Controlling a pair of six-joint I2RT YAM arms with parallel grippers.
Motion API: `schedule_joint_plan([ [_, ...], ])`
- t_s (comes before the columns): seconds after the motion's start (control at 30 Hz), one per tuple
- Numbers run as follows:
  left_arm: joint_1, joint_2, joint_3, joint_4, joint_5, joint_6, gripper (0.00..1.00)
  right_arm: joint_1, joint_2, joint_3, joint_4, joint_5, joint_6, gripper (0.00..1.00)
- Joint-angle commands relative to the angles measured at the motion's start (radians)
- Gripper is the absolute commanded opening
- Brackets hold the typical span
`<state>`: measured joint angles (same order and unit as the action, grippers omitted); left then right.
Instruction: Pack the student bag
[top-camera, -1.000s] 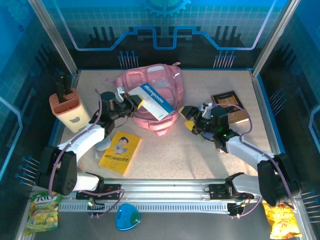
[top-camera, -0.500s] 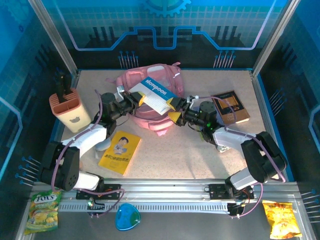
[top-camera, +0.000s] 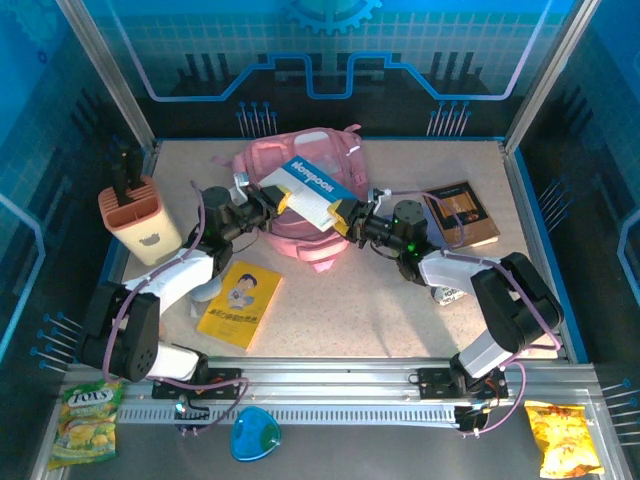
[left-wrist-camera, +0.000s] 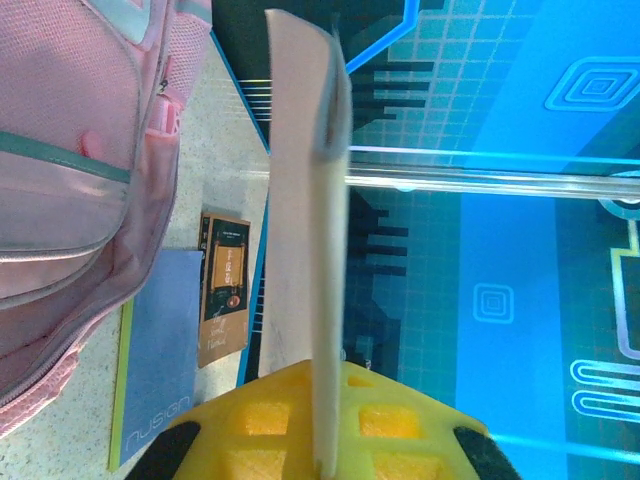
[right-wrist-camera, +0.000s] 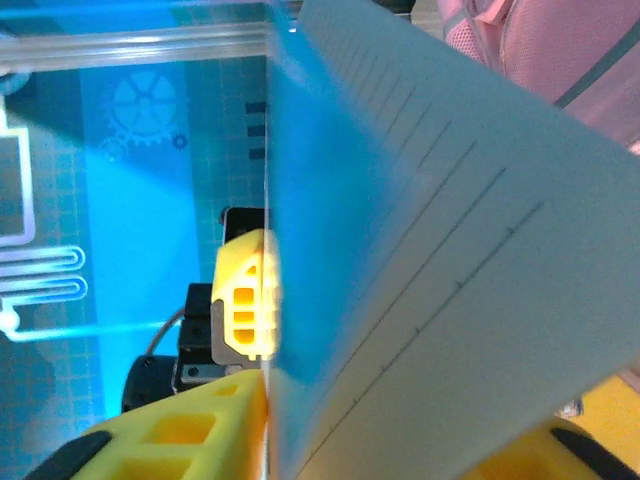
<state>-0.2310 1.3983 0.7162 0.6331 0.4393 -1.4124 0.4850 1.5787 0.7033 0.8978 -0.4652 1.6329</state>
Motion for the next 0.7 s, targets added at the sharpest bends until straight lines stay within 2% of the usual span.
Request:
schedule_joint_plan([
  [0.0,0.004,0.007,-0.017,-0.011,0.024,0.028,0.02,0.004,0.004,0.021,0.009,-0.009,-0.011,0.23],
  [0.1,0.003,0.005,-0.019,-0.061,0.024,0.070,0.13,-0.004,0.003,0.006,0.027,-0.013,-0.008,0.10],
  [0.2,0.009,0.001,-0.019,-0.138,0.017,0.134,0.29,-0.016,-0.013,-0.010,0.006,-0.010,-0.043,0.04],
  [0.27,0.013,-0.007,-0.004,-0.231,-0.002,0.205,0.45,-0.028,-0.035,-0.016,-0.026,-0.006,-0.085,0.02],
  [0.3,0.014,-0.008,0.013,-0.281,-0.012,0.255,0.49,-0.036,-0.048,-0.017,-0.052,-0.004,-0.112,0.02],
  [0.43,0.004,0.018,0.138,-0.578,-0.108,0.538,0.70,-0.084,-0.157,-0.044,-0.207,0.022,-0.244,0.01],
  [0.53,-0.005,0.075,0.210,-0.656,-0.124,0.662,0.77,-0.126,-0.265,-0.059,-0.389,0.072,-0.353,0.01],
  [0.67,-0.058,0.167,0.362,-0.862,-0.234,0.889,0.87,-0.181,-0.423,-0.064,-0.645,0.172,-0.480,0.01],
])
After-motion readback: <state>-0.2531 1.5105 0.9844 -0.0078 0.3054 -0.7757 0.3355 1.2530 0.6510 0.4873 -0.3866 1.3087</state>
